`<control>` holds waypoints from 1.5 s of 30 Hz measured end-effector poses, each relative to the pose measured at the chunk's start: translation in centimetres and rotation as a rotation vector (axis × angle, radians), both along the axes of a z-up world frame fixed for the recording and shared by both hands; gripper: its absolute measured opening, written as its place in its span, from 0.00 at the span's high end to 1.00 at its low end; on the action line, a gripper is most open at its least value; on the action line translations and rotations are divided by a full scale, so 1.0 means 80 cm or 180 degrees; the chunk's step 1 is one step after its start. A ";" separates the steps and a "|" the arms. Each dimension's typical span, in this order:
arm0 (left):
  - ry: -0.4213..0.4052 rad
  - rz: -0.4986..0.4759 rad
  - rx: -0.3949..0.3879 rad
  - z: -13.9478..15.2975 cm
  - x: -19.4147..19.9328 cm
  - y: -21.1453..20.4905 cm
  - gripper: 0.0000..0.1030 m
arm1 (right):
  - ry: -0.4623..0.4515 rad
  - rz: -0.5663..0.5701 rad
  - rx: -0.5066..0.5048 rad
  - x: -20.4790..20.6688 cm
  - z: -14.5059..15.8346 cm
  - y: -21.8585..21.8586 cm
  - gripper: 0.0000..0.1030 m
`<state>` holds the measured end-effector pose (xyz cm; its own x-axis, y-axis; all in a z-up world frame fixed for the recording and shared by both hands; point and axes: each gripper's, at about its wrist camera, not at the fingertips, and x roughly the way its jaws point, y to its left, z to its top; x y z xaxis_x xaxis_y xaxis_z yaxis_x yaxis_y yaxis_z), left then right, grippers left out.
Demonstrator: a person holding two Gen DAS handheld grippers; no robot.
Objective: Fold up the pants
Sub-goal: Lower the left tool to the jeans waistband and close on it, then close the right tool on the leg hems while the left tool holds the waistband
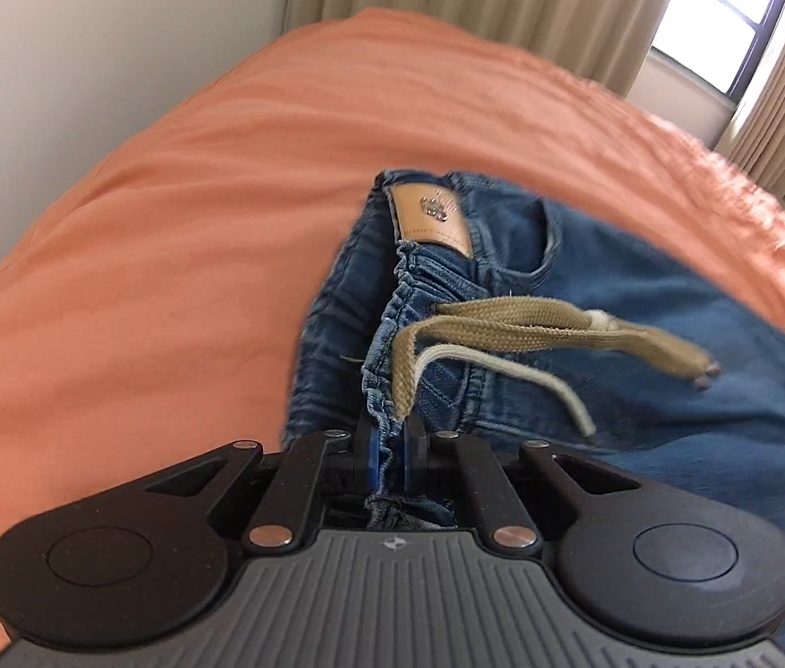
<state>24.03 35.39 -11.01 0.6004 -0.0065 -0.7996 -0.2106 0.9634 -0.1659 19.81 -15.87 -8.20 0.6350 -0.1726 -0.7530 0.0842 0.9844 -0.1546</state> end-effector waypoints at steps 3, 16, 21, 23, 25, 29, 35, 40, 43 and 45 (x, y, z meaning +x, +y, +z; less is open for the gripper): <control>0.0131 0.0032 0.0141 -0.034 0.012 -0.008 0.91 | 0.0029 -0.0059 0.0039 -0.009 0.010 -0.022 0.22; 0.0056 -0.0661 0.1201 0.055 -0.043 -0.083 0.52 | 0.0135 0.0103 0.0420 -0.048 0.126 -0.148 0.31; 0.0279 -0.1666 0.1652 0.061 -0.094 -0.148 0.52 | 0.0272 0.0149 0.0465 -0.064 0.192 -0.201 0.42; 0.0442 -0.1997 0.1849 0.047 -0.113 -0.169 0.51 | 0.0306 0.0147 0.0449 -0.071 0.224 -0.224 0.42; 0.0564 -0.2285 0.2064 0.029 -0.130 -0.187 0.42 | 0.0345 0.0166 0.0290 -0.078 0.253 -0.241 0.42; 0.0812 -0.2666 0.2427 -0.010 -0.151 -0.206 0.41 | 0.0522 0.0288 -0.0049 -0.096 0.297 -0.274 0.43; 0.0967 -0.2803 0.2675 -0.062 -0.155 -0.225 0.38 | 0.0717 0.0783 -0.0592 -0.130 0.294 -0.306 0.45; 0.0933 -0.2445 0.2392 -0.055 -0.147 -0.219 0.72 | 0.0478 0.1310 -0.0912 -0.154 0.220 -0.313 0.47; 0.0675 -0.2067 0.2270 -0.028 -0.152 -0.216 0.83 | 0.0452 0.1669 -0.1281 -0.155 0.152 -0.303 0.48; 0.0422 -0.1746 0.2151 -0.002 -0.153 -0.215 0.85 | 0.0444 0.1913 -0.1448 -0.155 0.108 -0.298 0.48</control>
